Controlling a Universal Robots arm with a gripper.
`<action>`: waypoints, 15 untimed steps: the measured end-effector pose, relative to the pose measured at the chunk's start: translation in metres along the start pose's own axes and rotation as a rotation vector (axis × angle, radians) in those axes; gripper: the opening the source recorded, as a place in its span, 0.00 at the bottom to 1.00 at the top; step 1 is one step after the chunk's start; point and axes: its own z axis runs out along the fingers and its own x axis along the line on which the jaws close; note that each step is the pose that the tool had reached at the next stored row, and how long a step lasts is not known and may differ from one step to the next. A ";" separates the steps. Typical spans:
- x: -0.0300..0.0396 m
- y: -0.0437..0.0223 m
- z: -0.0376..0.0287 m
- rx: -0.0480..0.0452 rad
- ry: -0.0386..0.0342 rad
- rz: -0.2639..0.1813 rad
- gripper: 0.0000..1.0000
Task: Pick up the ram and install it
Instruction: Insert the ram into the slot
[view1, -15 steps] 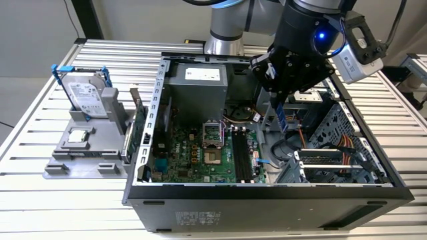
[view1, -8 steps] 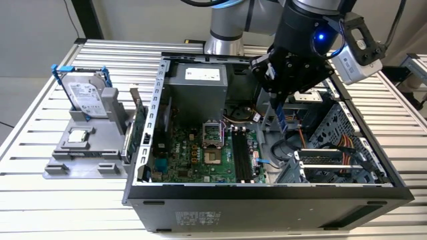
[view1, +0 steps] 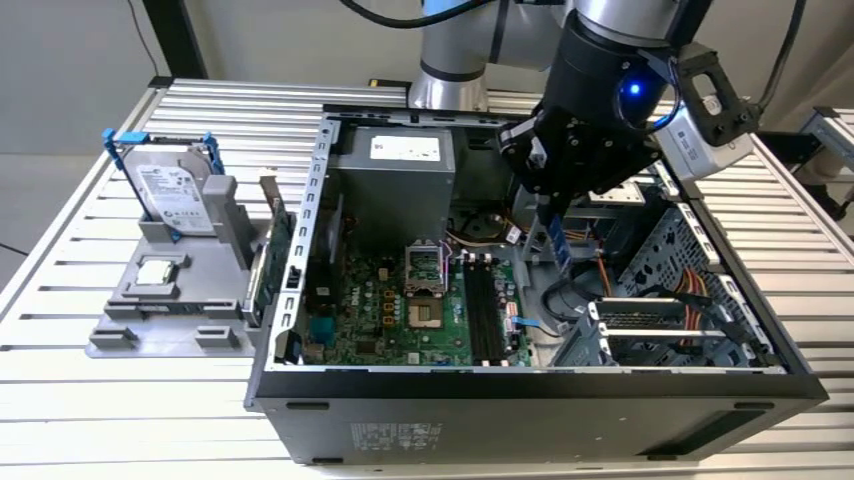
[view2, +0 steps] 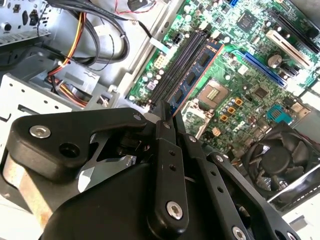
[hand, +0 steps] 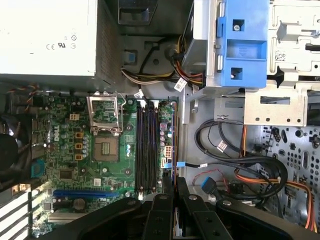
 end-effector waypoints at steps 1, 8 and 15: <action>0.0000 0.0000 0.0000 0.0002 0.0001 0.000 0.00; 0.0000 -0.0001 0.0046 0.0002 -0.0002 0.009 0.00; 0.0001 -0.0003 0.0116 0.0005 -0.0008 0.031 0.00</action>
